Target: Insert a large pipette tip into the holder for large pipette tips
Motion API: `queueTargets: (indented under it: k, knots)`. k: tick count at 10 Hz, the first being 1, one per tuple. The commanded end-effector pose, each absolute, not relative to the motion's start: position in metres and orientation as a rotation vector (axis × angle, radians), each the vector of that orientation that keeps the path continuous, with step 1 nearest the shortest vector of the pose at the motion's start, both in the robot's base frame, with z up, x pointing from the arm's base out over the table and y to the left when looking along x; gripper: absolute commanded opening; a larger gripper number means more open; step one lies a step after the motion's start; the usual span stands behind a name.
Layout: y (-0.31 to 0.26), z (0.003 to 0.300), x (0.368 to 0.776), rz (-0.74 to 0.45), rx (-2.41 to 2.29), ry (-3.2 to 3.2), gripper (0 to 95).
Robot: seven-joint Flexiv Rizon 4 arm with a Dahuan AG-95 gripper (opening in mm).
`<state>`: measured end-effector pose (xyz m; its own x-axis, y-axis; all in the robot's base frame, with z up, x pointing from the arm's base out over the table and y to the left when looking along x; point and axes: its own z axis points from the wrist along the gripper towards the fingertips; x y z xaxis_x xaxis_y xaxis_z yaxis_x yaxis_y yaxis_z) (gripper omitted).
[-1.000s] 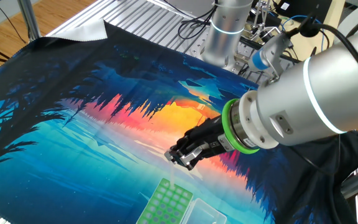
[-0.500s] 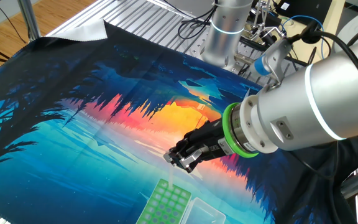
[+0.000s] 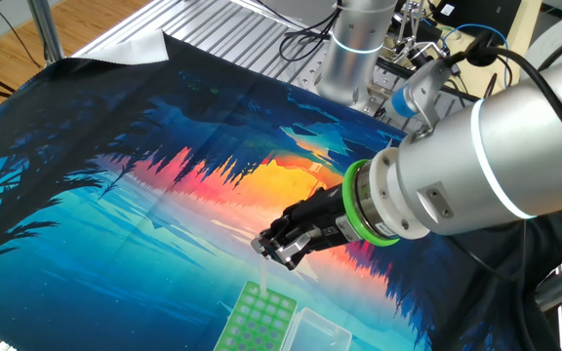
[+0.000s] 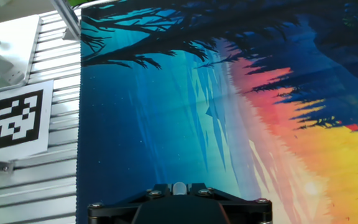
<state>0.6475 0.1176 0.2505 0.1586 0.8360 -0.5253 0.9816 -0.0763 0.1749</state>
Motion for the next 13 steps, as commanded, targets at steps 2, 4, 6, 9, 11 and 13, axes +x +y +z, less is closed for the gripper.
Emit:
queueTargets:
  k: [2,4,6,9,11,13]
  knots:
    - [0.117,0.249,0.648,-0.395,1.964,1.699,0.0]
    - [0.117,0.247,0.648,-0.399,1.958,1.686,0.0]
    - [0.118,0.244,0.649,-0.396,1.961,1.68,0.0]
    - [0.12,0.237,0.651,-0.396,1.963,1.669,0.0]
    - [0.12,0.232,0.652,-0.39,1.963,1.667,0.0]
    - [0.121,0.227,0.652,-0.385,1.964,1.665,0.0]
